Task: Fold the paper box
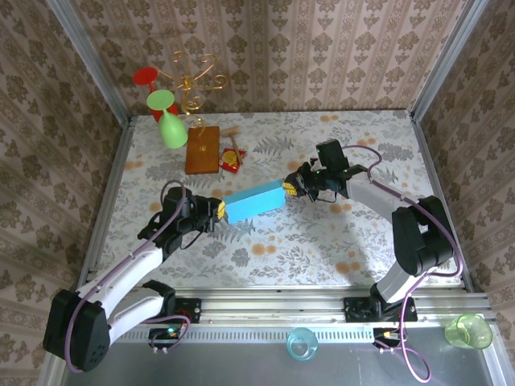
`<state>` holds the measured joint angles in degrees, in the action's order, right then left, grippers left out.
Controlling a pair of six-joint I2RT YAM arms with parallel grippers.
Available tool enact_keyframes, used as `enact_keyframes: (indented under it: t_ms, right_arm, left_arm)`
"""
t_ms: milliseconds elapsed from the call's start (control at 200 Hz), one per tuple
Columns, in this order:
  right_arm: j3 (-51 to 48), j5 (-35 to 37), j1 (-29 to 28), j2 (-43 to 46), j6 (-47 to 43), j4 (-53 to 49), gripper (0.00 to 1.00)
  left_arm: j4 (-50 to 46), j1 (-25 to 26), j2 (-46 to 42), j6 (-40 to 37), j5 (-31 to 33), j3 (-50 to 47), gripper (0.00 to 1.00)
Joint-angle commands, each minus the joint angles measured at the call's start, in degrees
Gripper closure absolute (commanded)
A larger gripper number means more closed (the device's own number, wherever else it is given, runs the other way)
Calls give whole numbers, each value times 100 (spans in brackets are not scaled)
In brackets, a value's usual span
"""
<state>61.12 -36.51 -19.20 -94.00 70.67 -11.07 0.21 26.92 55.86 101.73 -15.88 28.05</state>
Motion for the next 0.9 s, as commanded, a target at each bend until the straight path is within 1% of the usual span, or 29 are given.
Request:
enact_keyframes:
  t_ms: [0, 150, 240, 345, 430, 535, 570, 645, 675, 680, 720, 730, 735, 740, 745, 750, 755, 765, 780, 785, 790, 795, 800, 820, 855, 895]
  right_arm:
    - [-93, 258, 86, -39, -619, -1075, 88]
    - [-248, 253, 263, 160, -1534, -1443, 87]
    - [-498, 164, 362, 391, -2101, -1524, 82]
    - [-724, 457, 400, 745, -2631, -1935, 79]
    - [-989, 634, 415, 1064, -2705, -2183, 77]
    - [-1246, 865, 412, 1383, -2537, -2095, 71]
    - [-1247, 1007, 410, 1645, -2462, -2097, 69]
    - [-1112, 1431, 414, 1939, -2404, -2187, 65]
    - [-1017, 1719, 411, 2077, -2408, -2262, 63]
    - [-998, 1784, 414, 2099, -2409, -2274, 62]
    - [-880, 2222, 419, 2294, -2435, -2364, 55]
    - [-851, 2338, 418, 2332, -2455, -2393, 52]
    - [-832, 2397, 417, 2355, -2463, -2401, 49]
    - [-813, 2453, 426, 2379, -2467, -2413, 41]
    - [-795, 2481, 430, 2400, -2473, -2429, 27]
    - [-782, 2547, 428, 2411, -2485, -2436, 14]
    - [-762, 2607, 436, 2438, -2491, -2444, 7]
    - [-734, 2718, 442, 2485, -2515, -2455, 2]
    - [-687, 2870, 448, 2548, -2535, -2475, 0]
    - [-675, 2918, 459, 2568, -2542, -2481, 0]
    - [-665, 2968, 464, 2587, -2555, -2484, 0]
    - [-646, 3020, 463, 2609, -2561, -2490, 0]
    - [-637, 3072, 466, 2634, -2573, -2493, 0]
    - [-581, 3273, 470, 2730, -2603, -2502, 0]
    - [-523, 3749, 463, 2921, -2686, -2518, 0]
    - [-510, 4284, 477, 3122, -2810, -2455, 0]
  left_arm:
    - [-330, 57, 167, -235, -157, 55, 85]
    - [-440, 218, 242, -558, -196, 110, 78]
    - [-512, 319, 277, -933, -309, 147, 75]
    - [-991, 375, 133, -1364, -482, 179, 72]
    - [-1203, 330, -153, -1318, -497, -10, 71]
    - [-1124, 216, -465, -1031, -383, -296, 70]
    - [-1144, 156, -517, -1014, -338, -294, 70]
    - [-1366, 0, -580, -1229, -231, -100, 70]
    - [-1518, -37, -598, -1394, -199, 52, 70]
    - [-1552, -116, -600, -1429, -193, 78, 70]
    - [-1792, -340, -602, -1728, -164, 288, 68]
    - [-1872, -412, -611, -1804, -144, 352, 67]
    - [-1918, -440, -615, -1853, -139, 386, 66]
    - [-1940, -463, -618, -1900, -128, 403, 66]
    - [-1996, -487, -619, -1945, -114, 447, 65]
    - [-2045, -513, -619, -1986, -107, 482, 61]
    - [-2097, -539, -624, -2006, -86, 521, 56]
    - [-2194, -591, -632, -2122, -48, 595, 48]
    - [-2319, -664, -648, -2259, 12, 701, 34]
    - [-2361, -684, -656, -2318, 27, 732, 25]
    - [-2395, -708, -664, -2374, 56, 765, 13]
    - [-2425, -733, -668, -2428, 84, 799, 7]
    - [-2449, -754, -679, -2486, 111, 825, 3]
    - [-2568, -848, -712, -2732, 223, 951, 0]
    - [-2808, -980, -786, -3218, 507, 1177, 0]
    - [-3241, -1059, -848, -3812, 1036, 1448, 0]
